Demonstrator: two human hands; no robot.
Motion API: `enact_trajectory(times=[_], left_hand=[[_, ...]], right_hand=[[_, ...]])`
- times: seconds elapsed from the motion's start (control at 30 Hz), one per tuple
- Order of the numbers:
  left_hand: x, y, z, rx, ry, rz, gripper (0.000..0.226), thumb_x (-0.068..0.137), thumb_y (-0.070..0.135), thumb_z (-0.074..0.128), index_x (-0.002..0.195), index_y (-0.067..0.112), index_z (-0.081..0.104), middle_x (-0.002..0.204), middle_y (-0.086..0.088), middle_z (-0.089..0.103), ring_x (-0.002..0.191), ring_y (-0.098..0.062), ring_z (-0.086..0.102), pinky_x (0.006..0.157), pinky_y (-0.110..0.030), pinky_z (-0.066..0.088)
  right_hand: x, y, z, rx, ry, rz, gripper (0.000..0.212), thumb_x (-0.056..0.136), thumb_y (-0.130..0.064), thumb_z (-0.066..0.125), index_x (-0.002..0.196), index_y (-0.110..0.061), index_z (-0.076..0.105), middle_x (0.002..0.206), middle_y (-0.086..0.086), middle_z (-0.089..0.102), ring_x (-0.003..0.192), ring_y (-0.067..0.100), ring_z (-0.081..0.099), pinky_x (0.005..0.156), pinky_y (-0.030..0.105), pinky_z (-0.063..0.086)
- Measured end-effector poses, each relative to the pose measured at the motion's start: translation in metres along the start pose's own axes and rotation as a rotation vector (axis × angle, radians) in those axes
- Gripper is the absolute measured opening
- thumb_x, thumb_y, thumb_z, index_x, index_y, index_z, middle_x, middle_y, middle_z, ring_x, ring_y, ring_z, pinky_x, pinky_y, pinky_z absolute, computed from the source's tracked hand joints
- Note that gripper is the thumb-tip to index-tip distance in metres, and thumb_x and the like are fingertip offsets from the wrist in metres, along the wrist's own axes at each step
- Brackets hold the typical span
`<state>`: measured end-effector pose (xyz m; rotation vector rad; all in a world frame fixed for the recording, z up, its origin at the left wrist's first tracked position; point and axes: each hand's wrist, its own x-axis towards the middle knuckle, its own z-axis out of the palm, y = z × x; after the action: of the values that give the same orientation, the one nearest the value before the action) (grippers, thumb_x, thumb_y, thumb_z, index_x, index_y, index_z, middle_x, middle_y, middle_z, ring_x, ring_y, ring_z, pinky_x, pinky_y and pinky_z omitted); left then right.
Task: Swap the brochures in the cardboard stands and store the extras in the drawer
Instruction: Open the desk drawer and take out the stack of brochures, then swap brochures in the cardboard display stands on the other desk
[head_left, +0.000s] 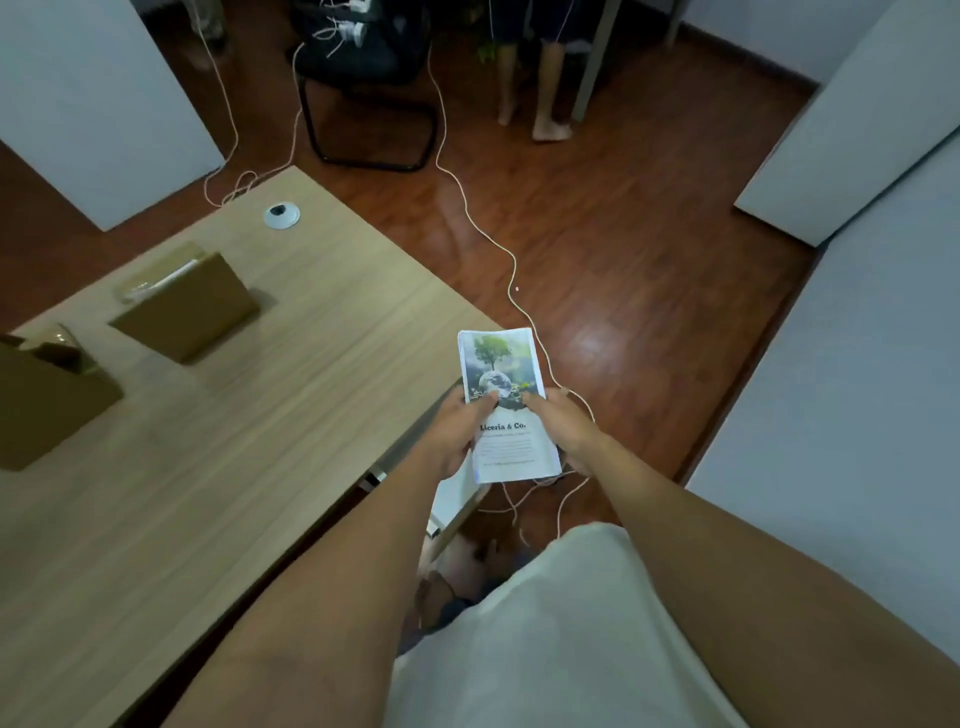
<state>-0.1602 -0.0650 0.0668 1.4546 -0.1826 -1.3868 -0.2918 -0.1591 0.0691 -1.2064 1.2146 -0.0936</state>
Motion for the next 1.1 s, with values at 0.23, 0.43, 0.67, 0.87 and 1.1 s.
enact_trajectory(times=[0.23,0.43,0.67,0.87,1.1], left_hand=[[0.034,0.058,0.043,-0.011,-0.003,0.071,0.016,0.108,0.027,0.056,0.113,0.019,0.068,0.09,-0.004,0.083,0.076,-0.021,0.081,0.065,-0.036,0.064],[0.077,0.088,0.083,-0.058,0.042,0.135,0.012,0.105,0.033,0.06,0.109,0.026,0.068,0.095,-0.007,0.083,0.078,-0.025,0.081,0.077,-0.047,0.065],[0.124,0.123,0.141,-0.126,0.145,0.148,0.024,0.109,0.043,0.052,0.113,0.025,0.068,0.094,-0.006,0.083,0.072,-0.02,0.079,0.057,-0.031,0.062],[0.148,0.145,0.174,-0.182,0.194,0.171,0.037,0.109,0.046,0.049,0.129,0.02,0.066,0.115,-0.015,0.078,0.082,-0.025,0.075,0.062,-0.032,0.063],[0.182,0.175,0.186,-0.261,0.225,0.193,0.034,0.107,0.051,0.052,0.114,0.025,0.073,0.099,-0.007,0.083,0.076,-0.022,0.08,0.062,-0.034,0.064]], right_hand=[[0.016,-0.053,-0.023,0.097,0.183,-0.159,0.031,0.103,-0.031,0.047,0.125,-0.011,0.056,0.12,0.015,0.069,0.107,0.03,0.069,0.09,0.04,0.054],[0.052,-0.083,-0.065,0.159,0.153,-0.22,0.03,0.104,-0.036,0.046,0.126,-0.017,0.052,0.112,0.005,0.068,0.096,0.019,0.069,0.077,0.035,0.055],[0.112,-0.109,-0.132,0.146,0.037,-0.22,0.015,0.098,-0.046,0.048,0.099,-0.033,0.055,0.092,0.0,0.075,0.083,0.018,0.073,0.078,0.04,0.059],[0.14,-0.141,-0.167,0.22,-0.029,-0.224,0.012,0.099,-0.034,0.054,0.093,-0.023,0.057,0.092,0.007,0.074,0.085,0.025,0.069,0.079,0.042,0.054],[0.175,-0.185,-0.188,0.187,-0.051,-0.269,0.014,0.095,-0.035,0.057,0.085,-0.027,0.062,0.081,-0.002,0.075,0.072,0.015,0.07,0.07,0.031,0.053]])
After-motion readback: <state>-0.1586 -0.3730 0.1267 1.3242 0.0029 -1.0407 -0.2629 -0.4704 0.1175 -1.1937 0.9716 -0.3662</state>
